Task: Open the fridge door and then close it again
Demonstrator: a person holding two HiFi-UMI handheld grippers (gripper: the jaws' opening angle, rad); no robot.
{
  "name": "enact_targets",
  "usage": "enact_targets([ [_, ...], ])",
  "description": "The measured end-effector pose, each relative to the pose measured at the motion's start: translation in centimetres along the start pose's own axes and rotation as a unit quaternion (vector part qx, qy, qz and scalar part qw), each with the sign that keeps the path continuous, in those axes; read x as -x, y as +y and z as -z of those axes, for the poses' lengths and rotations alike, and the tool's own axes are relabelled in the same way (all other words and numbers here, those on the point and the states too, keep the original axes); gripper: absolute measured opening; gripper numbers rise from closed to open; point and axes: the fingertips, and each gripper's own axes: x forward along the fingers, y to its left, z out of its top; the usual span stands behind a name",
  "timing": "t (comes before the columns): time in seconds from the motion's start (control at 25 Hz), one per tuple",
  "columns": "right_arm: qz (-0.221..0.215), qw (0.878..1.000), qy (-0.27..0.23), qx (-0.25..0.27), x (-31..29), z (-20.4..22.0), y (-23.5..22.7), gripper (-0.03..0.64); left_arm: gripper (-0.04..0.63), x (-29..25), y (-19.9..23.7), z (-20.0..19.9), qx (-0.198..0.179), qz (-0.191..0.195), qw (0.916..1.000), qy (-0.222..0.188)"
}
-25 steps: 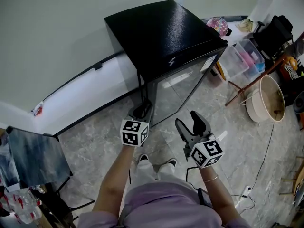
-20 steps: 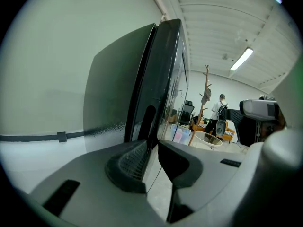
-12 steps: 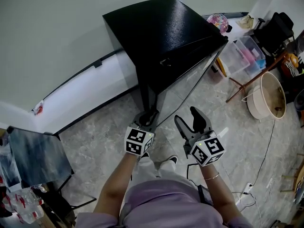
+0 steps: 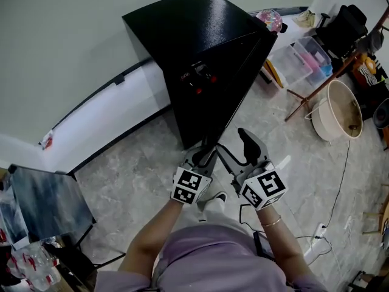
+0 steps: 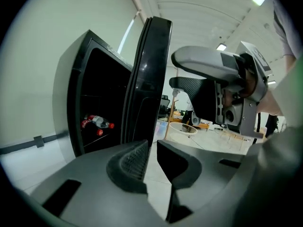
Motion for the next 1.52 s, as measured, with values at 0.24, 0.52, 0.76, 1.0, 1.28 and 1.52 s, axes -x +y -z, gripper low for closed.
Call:
enact_targets([
  [0.24, 0.015, 0.999, 0.008, 0.035, 0.3, -0.9, 0.6, 0.311, 0.046, -0.3, -2.5, 0.3, -0.003, 0.017, 0.9998, 0.003],
  [0.52, 0.056, 0.994, 0.041, 0.084, -0.1, -0.4, -0.3, 0.285, 0.046, -0.4, -3.8, 0.4, -0.010, 0.028, 0.9995, 0.009],
  [0.76, 0.055, 0.994, 0.036, 0.083, -0.3, -0.5, -0.4, 0.284, 0.074, 0.4, -3.5, -0.1, 0.007, 0.050, 0.9987, 0.010],
  [1.0, 0.054, 0.996, 0.035, 0.066, -0.2, -0.3, -0.6, 0.285, 0.139, 1.3, -0.2, 0.0, 0.024, 0.033, 0.9991, 0.009],
  [1.28, 0.061, 0.996, 0.037, 0.055, 0.4, -0.1, -0.7, 0.285, 0.135, -0.5, -1.0, 0.3, -0.003, 0.077, 0.9965, 0.033],
  [1.52, 0.080, 0.996, 0.019, 0.032, 2.9, 0.0, -1.2, 0.265, 0.132, -1.0, -3.3, 0.5, -0.016, 0.109, 0.9932, 0.039],
])
